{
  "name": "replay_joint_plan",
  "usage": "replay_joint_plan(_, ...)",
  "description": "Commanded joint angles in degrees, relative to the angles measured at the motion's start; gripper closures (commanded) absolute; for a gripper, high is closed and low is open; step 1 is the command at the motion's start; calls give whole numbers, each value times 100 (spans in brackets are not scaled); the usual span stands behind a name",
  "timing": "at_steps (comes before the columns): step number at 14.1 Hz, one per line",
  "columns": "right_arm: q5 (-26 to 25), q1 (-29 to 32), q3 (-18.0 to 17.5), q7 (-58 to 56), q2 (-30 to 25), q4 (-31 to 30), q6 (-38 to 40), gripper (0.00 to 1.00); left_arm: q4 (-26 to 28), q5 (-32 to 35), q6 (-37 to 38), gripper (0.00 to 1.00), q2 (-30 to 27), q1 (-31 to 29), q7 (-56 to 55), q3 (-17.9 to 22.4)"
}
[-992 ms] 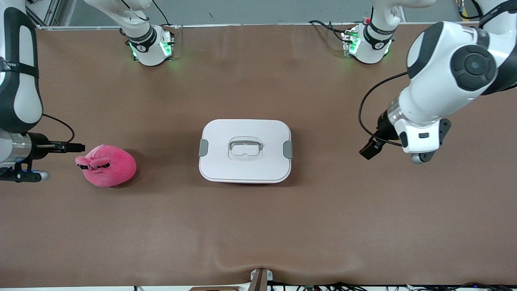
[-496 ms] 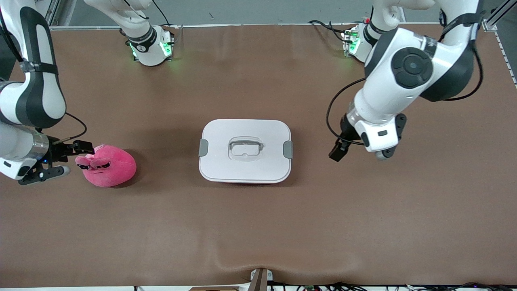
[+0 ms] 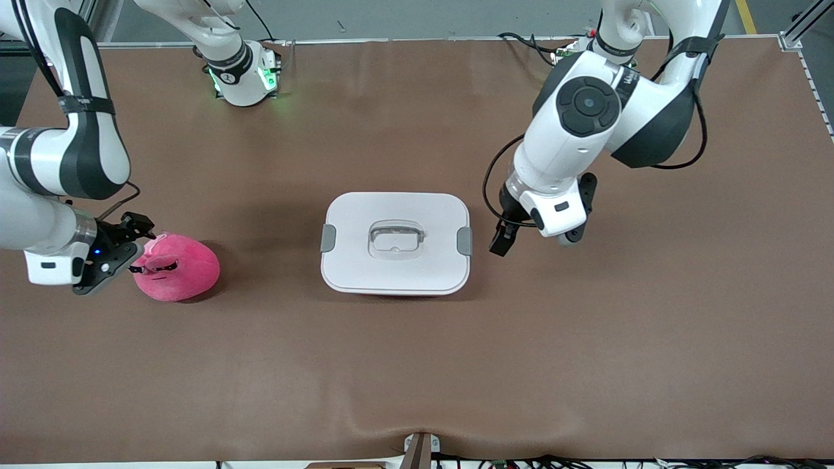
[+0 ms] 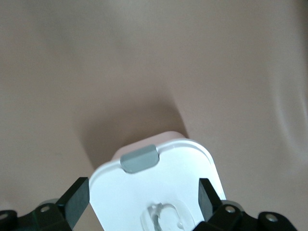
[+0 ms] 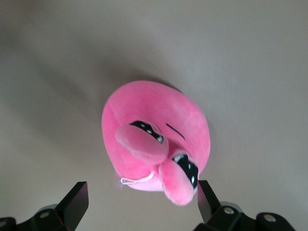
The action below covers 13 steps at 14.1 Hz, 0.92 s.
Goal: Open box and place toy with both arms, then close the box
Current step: 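Lower the left gripper onto the lid handle while the right gripper nears the plush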
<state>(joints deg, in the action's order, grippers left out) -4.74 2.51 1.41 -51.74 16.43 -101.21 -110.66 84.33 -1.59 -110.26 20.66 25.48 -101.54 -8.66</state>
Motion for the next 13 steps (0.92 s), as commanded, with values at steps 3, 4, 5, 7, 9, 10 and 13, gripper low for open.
replay_joint_plan(3,-124,-49,0,-1484,35,-162,-166,0,-285,-43,-206,0,315,378,-892,48)
replay_joint_plan(4,-123,-66,-9,-1775,62,-197,-218,0,-321,-43,-215,0,394,448,-1085,57)
replay_joint_plan(5,-123,-92,0,-1961,62,-259,-323,0,-356,-43,-232,0,464,519,-1261,57)
replay_joint_plan(7,-123,-110,0,-2373,149,-321,-604,0,-549,-34,-268,0,675,677,-1657,66)
replay_joint_plan(9,-97,-75,0,-2778,298,-321,-842,0,-672,10,-276,0,877,852,-2009,110)
replay_joint_plan(10,-97,-75,0,-2823,360,-329,-921,0,-707,19,-381,0,957,905,-2149,119)
replay_joint_plan(13,-97,-75,0,-2824,510,-347,-966,0,-716,19,-566,0,1089,1055,-2344,127)
